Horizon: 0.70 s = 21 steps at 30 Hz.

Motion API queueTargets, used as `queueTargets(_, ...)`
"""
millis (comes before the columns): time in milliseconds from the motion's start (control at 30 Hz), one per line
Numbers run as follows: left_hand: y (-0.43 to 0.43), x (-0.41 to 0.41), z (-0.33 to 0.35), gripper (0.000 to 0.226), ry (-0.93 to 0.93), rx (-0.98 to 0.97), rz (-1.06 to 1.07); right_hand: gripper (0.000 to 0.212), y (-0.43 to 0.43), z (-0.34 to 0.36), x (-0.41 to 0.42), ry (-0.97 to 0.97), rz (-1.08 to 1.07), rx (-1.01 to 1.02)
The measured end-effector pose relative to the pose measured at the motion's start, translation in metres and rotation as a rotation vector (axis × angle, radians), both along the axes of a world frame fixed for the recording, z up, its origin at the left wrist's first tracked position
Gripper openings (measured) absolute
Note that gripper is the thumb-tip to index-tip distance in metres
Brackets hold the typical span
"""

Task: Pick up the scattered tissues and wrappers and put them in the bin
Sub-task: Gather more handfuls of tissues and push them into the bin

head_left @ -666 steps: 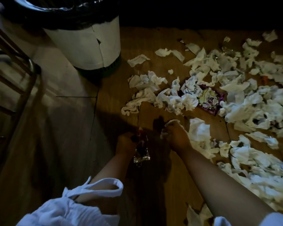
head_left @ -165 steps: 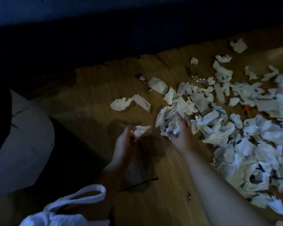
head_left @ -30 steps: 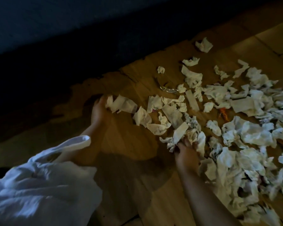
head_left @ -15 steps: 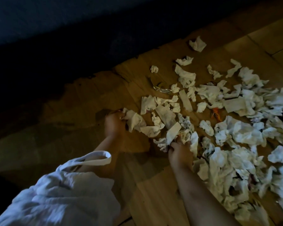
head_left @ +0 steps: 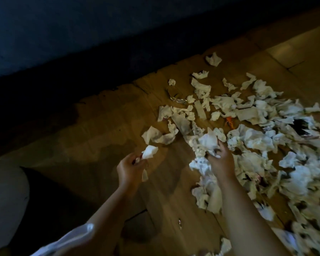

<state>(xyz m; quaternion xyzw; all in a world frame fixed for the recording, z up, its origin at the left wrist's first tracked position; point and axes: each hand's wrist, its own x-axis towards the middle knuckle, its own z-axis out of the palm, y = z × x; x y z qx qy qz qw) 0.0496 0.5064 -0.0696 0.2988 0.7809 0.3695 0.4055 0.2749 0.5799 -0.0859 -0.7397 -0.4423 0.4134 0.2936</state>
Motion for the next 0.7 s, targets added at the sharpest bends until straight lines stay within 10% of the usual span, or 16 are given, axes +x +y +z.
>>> queueTargets(233,-0.059,0.032,0.015,0.026,-0.053,-0.072,0.022,0.022,-0.056,-0.021,0.045,-0.414,0.134,-0.159)
queueTargets(433,-0.094,0.041,0.014,0.023,-0.063,-0.079,0.068,0.063,-0.075,-0.027,0.019,-0.299,0.050,0.033)
queueTargets(700,-0.106,0.034,0.040,0.023,-0.118,-0.050,0.134,0.020,-0.080,-0.016,0.021,-0.095,-0.050,0.002)
